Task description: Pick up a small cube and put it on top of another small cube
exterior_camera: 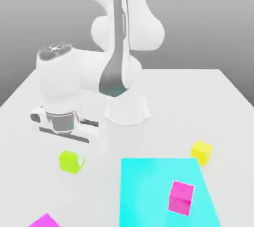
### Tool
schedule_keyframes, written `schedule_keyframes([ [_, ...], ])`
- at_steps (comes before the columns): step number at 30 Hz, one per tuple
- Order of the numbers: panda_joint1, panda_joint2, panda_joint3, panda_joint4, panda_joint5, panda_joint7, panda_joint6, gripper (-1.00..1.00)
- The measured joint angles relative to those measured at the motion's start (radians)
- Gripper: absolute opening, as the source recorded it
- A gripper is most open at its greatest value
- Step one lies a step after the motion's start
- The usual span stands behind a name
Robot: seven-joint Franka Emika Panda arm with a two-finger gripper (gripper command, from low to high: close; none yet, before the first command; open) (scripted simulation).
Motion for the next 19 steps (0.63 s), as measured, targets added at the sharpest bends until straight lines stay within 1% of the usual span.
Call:
schedule_keyframes([
  [11,0.033,0.175,-0.002,0.397,-0.042,0.057,-0.218,-1.0],
  [13,0.038,0.231,-0.002,0.428,-0.044,0.06,-0.192,-1.0],
  [15,0.038,0.299,-0.001,0.439,-0.042,0.059,-0.134,-1.0],
  [16,0.038,0.321,-0.001,0.441,-0.041,0.059,-0.114,1.0],
  [19,0.038,0.321,-0.001,0.441,-0.041,0.059,-0.114,1.0],
])
